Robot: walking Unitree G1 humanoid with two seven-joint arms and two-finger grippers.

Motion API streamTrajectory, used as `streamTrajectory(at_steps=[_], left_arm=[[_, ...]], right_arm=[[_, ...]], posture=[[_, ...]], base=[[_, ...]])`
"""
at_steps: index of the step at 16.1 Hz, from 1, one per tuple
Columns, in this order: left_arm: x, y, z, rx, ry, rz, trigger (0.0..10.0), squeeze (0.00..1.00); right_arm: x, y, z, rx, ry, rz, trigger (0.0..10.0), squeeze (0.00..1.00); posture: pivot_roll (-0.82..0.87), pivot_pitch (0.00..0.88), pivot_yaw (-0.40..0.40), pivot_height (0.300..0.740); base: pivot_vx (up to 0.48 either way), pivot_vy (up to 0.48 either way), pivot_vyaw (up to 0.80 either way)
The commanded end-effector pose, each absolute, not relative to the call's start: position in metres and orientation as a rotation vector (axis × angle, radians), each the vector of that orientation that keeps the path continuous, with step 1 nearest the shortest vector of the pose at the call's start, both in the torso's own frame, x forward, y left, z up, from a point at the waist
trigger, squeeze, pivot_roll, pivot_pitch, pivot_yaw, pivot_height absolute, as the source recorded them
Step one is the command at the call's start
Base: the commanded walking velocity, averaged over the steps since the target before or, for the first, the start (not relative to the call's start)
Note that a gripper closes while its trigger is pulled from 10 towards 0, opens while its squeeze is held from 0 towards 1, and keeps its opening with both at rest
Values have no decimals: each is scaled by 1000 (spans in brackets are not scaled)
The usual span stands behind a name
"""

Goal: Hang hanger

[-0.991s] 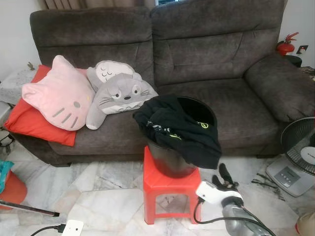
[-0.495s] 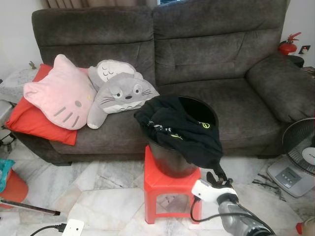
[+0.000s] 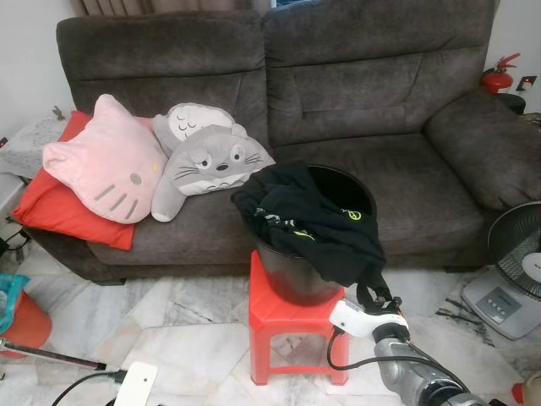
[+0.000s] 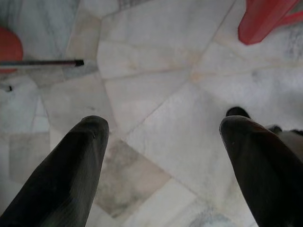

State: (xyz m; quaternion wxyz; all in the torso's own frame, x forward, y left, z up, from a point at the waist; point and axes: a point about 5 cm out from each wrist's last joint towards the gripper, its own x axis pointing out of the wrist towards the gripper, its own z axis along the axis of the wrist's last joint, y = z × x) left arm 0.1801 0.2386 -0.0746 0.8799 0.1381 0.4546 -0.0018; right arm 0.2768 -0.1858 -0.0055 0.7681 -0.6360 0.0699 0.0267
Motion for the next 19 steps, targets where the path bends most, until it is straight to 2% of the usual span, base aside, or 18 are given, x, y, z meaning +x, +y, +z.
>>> streamTrajectory(at_steps=[1, 3, 4, 5, 7, 9, 11, 13, 15, 16, 19], left_arm=[[187, 240, -71, 309, 935, -3, 10000, 0], [189, 239, -70, 310, 929, -5, 10000, 0], [189, 238, -70, 309, 926, -7, 10000, 0], [189, 239, -70, 307, 923, -5, 10000, 0], [190, 241, -69, 309, 921, -3, 10000, 0], [190, 242, -69, 312, 922, -4, 10000, 0], [186, 246, -69, 314, 933, -4, 10000, 0], [186, 244, -70, 309, 931, -6, 10000, 0], [186, 243, -70, 308, 930, -8, 10000, 0], [184, 239, -73, 313, 935, -15, 10000, 0], [180, 233, -76, 312, 941, -22, 10000, 0]], right_arm=[[278, -181, -5, -1350, 152, 57, 10000, 0], [276, -181, -9, -1266, 210, 62, 10000, 0], [270, -181, -18, -1056, 342, 49, 10000, 0], [266, -182, -19, -774, 392, -18, 10000, 0], [259, -182, -22, -467, 418, -85, 10000, 0], [255, -183, -24, -334, 422, -116, 10000, 0], [243, -187, -35, 65, 490, -191, 10000, 0], [238, -189, -40, 282, 505, -193, 10000, 0], [241, -190, -38, 142, 509, -143, 10000, 0], [242, -186, -38, -93, 542, -26, 10000, 0], [243, -187, -40, -270, 581, 32, 10000, 0]], posture=[[-169, 0, 116, 732], [-172, 0, 116, 732], [-173, 0, 113, 732], [-173, 0, 110, 732], [-186, 0, 114, 732], [-196, 0, 117, 732], [-205, 0, 119, 732], [-196, 0, 116, 732], [-197, 0, 122, 732], [-203, 0, 127, 732], [-196, 0, 127, 732]], base=[[0, 0, 0], [0, 0, 0], [0, 0, 0], [0, 0, 0], [0, 0, 0], [0, 0, 0], [0, 0, 0], [0, 0, 0], [0, 0, 0], [0, 0, 0], [0, 0, 0]])
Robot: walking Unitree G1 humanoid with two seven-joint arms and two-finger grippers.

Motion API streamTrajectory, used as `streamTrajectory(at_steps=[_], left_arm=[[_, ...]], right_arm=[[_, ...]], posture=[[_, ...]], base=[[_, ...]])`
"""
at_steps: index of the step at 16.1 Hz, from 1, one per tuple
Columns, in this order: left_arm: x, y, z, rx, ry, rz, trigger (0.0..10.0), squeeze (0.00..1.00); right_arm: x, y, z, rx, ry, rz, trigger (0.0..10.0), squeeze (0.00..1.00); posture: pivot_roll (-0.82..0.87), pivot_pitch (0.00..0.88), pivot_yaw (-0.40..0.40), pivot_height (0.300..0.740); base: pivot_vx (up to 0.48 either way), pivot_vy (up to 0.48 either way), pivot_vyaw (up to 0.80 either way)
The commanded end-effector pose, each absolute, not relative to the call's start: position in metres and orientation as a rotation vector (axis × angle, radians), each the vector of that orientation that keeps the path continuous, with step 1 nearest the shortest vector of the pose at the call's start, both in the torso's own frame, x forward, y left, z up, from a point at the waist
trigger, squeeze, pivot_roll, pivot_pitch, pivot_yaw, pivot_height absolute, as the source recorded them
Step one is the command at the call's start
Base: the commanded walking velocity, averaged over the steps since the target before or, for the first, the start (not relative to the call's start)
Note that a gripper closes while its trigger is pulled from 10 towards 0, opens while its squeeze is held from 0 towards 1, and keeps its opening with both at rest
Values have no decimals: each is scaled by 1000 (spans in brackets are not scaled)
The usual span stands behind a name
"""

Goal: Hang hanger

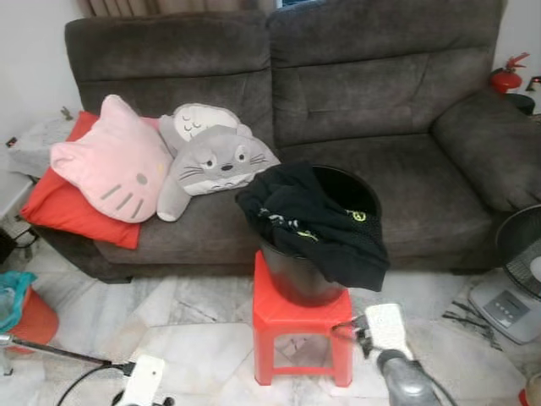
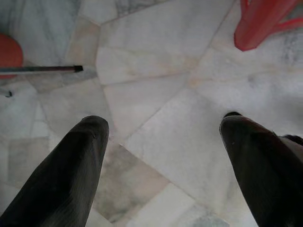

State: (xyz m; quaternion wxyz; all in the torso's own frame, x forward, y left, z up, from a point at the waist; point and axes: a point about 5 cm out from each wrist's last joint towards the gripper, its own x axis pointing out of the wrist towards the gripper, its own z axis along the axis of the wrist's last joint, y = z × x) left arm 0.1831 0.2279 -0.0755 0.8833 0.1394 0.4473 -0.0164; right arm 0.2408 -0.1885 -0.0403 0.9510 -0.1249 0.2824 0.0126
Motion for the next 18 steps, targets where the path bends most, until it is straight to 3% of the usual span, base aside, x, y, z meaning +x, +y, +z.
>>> streamTrajectory(at_steps=[1, 5, 9, 14, 18], left_arm=[[181, 234, -75, 311, 941, -22, 10000, 0], [181, 237, -74, 310, 940, -20, 10000, 0], [181, 237, -75, 312, 943, -15, 10000, 0], [180, 236, -75, 315, 955, -26, 10000, 0], [181, 237, -74, 323, 950, -25, 10000, 0]], right_arm=[[243, -188, -41, -296, 600, 37, 10000, 0], [256, -197, -30, -411, 562, 32, 10000, 0], [269, -217, -7, -485, 403, -117, 10000, 0], [213, -219, -7, -449, 284, -233, 10000, 0], [205, -221, 38, -417, 84, -319, 10000, 0]], posture=[[-195, 0, 128, 732], [-194, 0, 127, 732], [-200, 0, 119, 732], [-226, 0, 117, 732], [-228, 0, 111, 732]], base=[[0, 0, 0], [0, 0, 0], [0, 0, 0], [0, 0, 0], [0, 0, 0]])
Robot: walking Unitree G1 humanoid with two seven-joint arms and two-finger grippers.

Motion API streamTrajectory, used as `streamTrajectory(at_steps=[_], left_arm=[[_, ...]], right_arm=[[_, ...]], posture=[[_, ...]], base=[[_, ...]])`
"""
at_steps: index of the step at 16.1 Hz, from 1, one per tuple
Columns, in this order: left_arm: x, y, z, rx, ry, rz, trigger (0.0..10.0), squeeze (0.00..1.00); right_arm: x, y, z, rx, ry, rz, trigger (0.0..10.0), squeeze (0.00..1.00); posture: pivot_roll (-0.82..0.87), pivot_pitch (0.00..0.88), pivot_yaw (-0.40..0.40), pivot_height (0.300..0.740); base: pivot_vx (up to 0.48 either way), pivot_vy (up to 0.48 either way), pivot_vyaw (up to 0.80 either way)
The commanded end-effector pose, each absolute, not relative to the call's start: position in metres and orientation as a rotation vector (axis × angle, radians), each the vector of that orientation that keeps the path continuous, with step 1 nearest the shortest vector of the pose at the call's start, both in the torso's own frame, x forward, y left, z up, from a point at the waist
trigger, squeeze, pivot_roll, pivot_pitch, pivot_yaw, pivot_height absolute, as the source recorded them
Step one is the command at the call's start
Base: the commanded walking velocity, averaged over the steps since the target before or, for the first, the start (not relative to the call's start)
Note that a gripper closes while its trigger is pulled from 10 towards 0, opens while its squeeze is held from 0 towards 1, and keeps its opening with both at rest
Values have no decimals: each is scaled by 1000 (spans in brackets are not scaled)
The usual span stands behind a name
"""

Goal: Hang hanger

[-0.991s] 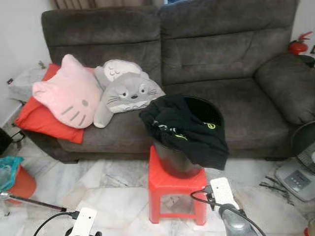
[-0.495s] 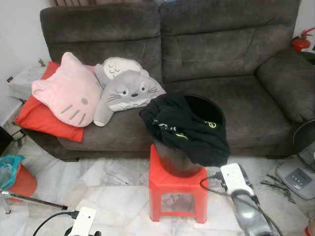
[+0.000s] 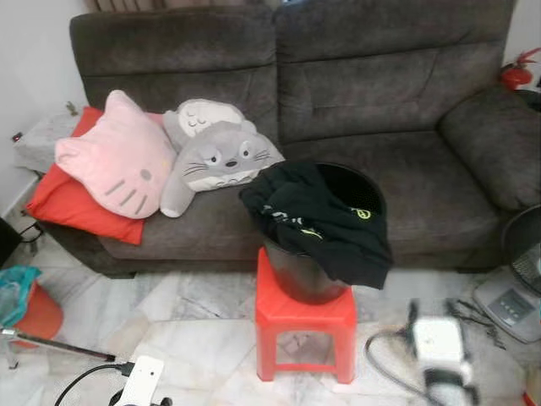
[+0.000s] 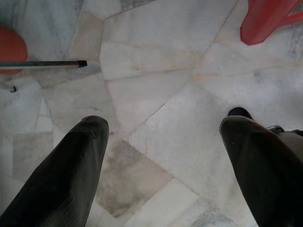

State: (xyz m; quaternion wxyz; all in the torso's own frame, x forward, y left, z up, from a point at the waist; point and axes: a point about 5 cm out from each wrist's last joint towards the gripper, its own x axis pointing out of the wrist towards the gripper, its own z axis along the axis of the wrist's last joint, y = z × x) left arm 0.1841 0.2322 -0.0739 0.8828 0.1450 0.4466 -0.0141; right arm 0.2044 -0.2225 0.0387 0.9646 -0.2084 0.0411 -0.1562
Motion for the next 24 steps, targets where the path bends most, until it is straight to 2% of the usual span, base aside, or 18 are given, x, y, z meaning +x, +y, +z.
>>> streamTrajectory(at_steps=[1, 3, 6, 7, 8, 10, 12, 15, 16, 17, 20, 24], left_arm=[[182, 238, -74, 327, 947, -20, 10000, 0], [181, 238, -74, 330, 946, -17, 10000, 0], [180, 238, -74, 327, 944, -10, 10000, 0], [180, 238, -75, 327, 945, -9, 10000, 0], [179, 237, -75, 322, 946, -5, 10000, 0], [179, 237, -76, 315, 945, 2, 10000, 0], [178, 237, -76, 312, 945, 10, 10000, 0], [178, 236, -76, 309, 942, 20, 10000, 0], [178, 236, -76, 308, 942, 20, 10000, 0], [178, 237, -76, 306, 942, 24, 10000, 0], [178, 237, -76, 306, 944, 24, 10000, 0], [178, 237, -76, 309, 946, 25, 10000, 0]], right_arm=[[215, -222, 60, -387, 8, -344, 10000, 0], [234, -218, 79, -371, -25, -303, 10000, 0], [254, -218, 90, -498, -1, -224, 10000, 0], [260, -221, 90, -539, 21, -213, 10000, 792], [271, -221, 91, -524, 39, -167, 10000, 1000], [283, -212, 98, -510, 16, -78, 10000, 1000], [294, -196, 107, -237, 13, -26, 10000, 1000], [295, -177, 102, -197, 49, 100, 10000, 1000], [293, -176, 100, -232, 66, 111, 10000, 75], [290, -180, 91, -273, 121, 99, 10000, 0], [284, -191, 81, -256, 211, 33, 10000, 0], [286, -195, 81, -258, 232, -4, 10000, 0]], posture=[[-229, 0, 111, 732], [-230, 0, 102, 732], [-226, 0, 94, 732], [-224, 0, 91, 732], [-222, 0, 86, 732], [-216, 0, 79, 732], [-208, 0, 68, 732], [-200, 0, 61, 732], [-200, 0, 61, 732], [-206, 0, 64, 732], [-208, 0, 66, 732], [-201, 0, 67, 732]], base=[[0, 0, 0], [0, 0, 0], [0, 0, 0], [0, 0, 0], [0, 0, 0], [0, 0, 0], [0, 0, 0], [0, 0, 0], [0, 0, 0], [0, 0, 0], [0, 0, 0], [0, 0, 0]])
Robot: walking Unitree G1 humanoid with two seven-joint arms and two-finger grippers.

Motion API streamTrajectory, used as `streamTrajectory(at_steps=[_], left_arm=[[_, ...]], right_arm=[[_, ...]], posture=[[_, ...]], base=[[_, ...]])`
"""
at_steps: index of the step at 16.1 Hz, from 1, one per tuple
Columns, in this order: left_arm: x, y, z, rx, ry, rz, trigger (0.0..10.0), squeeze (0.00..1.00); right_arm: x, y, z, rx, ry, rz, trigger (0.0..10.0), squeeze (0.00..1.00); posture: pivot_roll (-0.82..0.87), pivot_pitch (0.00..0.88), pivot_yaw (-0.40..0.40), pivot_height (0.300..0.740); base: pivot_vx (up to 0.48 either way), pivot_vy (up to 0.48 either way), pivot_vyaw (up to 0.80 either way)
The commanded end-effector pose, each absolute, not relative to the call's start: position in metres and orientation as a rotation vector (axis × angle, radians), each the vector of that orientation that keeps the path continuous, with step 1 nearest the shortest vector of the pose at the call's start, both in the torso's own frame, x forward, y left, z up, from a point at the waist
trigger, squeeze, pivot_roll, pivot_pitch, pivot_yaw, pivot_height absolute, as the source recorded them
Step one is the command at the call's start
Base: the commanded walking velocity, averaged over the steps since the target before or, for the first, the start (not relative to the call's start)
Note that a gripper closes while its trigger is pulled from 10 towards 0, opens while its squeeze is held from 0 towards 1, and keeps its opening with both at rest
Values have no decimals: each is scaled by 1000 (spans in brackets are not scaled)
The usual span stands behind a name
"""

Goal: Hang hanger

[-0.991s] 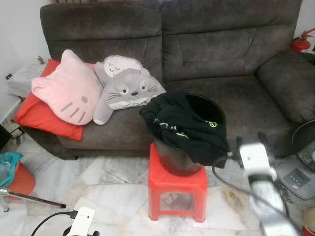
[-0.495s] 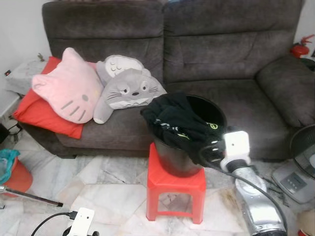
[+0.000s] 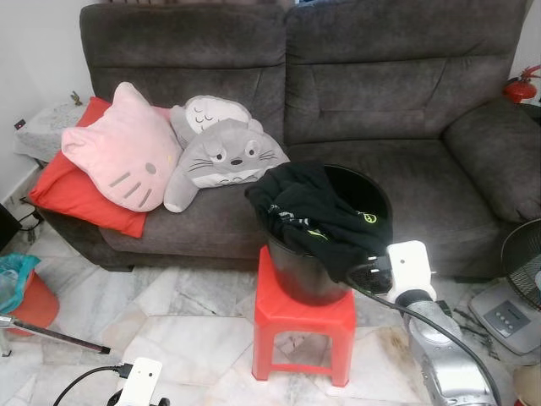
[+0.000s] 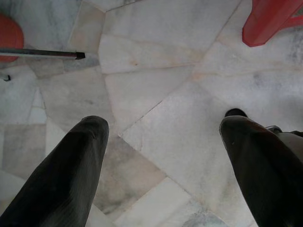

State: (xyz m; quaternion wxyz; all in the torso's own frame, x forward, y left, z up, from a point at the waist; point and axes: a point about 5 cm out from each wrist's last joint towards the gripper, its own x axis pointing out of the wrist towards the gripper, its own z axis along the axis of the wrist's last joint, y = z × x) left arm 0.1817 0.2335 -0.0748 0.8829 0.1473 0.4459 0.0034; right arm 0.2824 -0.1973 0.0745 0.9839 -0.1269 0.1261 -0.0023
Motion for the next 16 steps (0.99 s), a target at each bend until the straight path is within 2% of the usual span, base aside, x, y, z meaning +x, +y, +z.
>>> streamTrajectory(at_steps=[1, 5, 9, 16], left_arm=[[178, 238, -76, 309, 945, 26, 10000, 0], [178, 239, -75, 312, 947, 25, 10000, 0], [178, 239, -75, 316, 949, 19, 10000, 0], [179, 239, -75, 322, 950, 9, 10000, 0]], right_arm=[[287, -195, 82, -269, 232, -5, 10000, 0], [287, -194, 76, -237, 294, -43, 10000, 0], [284, -206, 72, -357, 345, -87, 10000, 0], [284, -219, 71, -460, 388, -171, 10000, 0]], posture=[[-201, 0, 67, 732], [-197, 0, 70, 732], [-200, 0, 71, 732], [-198, 0, 70, 732]], base=[[0, 0, 0], [0, 0, 0], [0, 0, 0], [0, 0, 0]])
